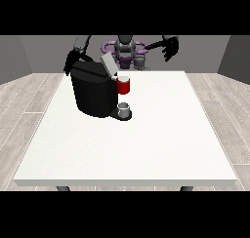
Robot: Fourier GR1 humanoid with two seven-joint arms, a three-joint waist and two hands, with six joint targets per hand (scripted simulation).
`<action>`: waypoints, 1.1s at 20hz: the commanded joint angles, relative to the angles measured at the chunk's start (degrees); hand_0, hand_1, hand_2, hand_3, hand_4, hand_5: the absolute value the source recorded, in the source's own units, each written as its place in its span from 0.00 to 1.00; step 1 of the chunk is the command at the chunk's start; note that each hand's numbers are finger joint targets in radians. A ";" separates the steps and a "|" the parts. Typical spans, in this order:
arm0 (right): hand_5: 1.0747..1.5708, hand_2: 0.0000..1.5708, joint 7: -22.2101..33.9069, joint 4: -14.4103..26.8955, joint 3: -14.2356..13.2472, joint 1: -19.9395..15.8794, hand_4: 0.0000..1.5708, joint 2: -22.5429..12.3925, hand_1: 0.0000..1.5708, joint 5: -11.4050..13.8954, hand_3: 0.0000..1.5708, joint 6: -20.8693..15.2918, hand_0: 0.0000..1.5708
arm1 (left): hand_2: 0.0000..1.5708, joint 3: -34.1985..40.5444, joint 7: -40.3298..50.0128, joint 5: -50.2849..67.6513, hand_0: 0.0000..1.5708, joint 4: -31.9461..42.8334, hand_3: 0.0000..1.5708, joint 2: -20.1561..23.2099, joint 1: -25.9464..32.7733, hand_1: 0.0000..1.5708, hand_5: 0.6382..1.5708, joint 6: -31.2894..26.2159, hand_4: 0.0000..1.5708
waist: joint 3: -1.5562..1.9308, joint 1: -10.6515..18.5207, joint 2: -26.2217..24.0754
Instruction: Insert the coffee pod into the coffee machine and close the lid
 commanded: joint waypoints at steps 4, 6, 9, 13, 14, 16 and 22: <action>1.00 0.00 -0.66 -5.25 2.74 -0.42 0.00 1.72 0.00 -2.07 0.00 4.16 0.00 | 0.00 -0.01 -0.57 2.37 0.00 -0.23 0.00 -2.01 11.42 0.00 1.00 -0.98 0.28 | 0.05 2.70 -6.48; 1.00 0.00 2.80 -7.02 4.12 -1.96 0.00 1.30 0.00 -2.47 0.00 6.38 0.00 | 0.00 -0.03 2.48 3.28 0.00 -0.48 0.00 -3.07 11.59 0.00 1.00 -2.24 0.25 | 0.06 3.68 -10.13; 1.00 0.00 4.28 -9.63 4.68 -5.53 0.00 -0.52 0.00 -2.32 0.00 7.76 0.00 | 0.00 0.38 1.61 4.65 0.00 -2.26 0.00 -2.84 13.80 0.00 1.00 -2.33 0.26 | 0.06 4.29 -8.92; 1.00 0.00 5.80 -11.88 5.24 -9.17 0.07 -3.02 0.00 -2.93 0.00 11.31 0.00 | 0.00 0.49 4.44 7.45 0.00 -5.35 0.00 -2.96 13.43 0.00 1.00 -4.77 0.27 | 0.06 4.73 -7.89; 1.00 0.00 3.40 -11.42 5.82 -6.52 0.16 -2.62 0.00 -1.92 0.00 10.88 0.00 | 0.00 -1.14 3.57 6.22 0.00 -7.52 0.00 -4.37 17.00 0.00 1.00 -2.41 0.29 | 0.07 5.84 -7.85; 1.00 0.00 3.78 -12.30 6.64 -6.63 0.05 -3.18 0.00 -1.07 0.00 11.51 0.00 | 0.00 -3.12 4.99 8.27 0.00 -9.82 0.00 -4.56 18.93 0.00 1.00 -1.67 0.25 | 0.07 4.76 -7.20; 1.00 0.00 5.82 -5.39 0.18 -15.05 0.07 -5.02 0.00 -5.27 0.00 11.14 0.00 | 0.00 -10.33 7.57 14.79 0.00 -17.59 0.00 -4.58 19.55 0.00 1.00 -0.38 0.24 | 0.09 8.85 -1.31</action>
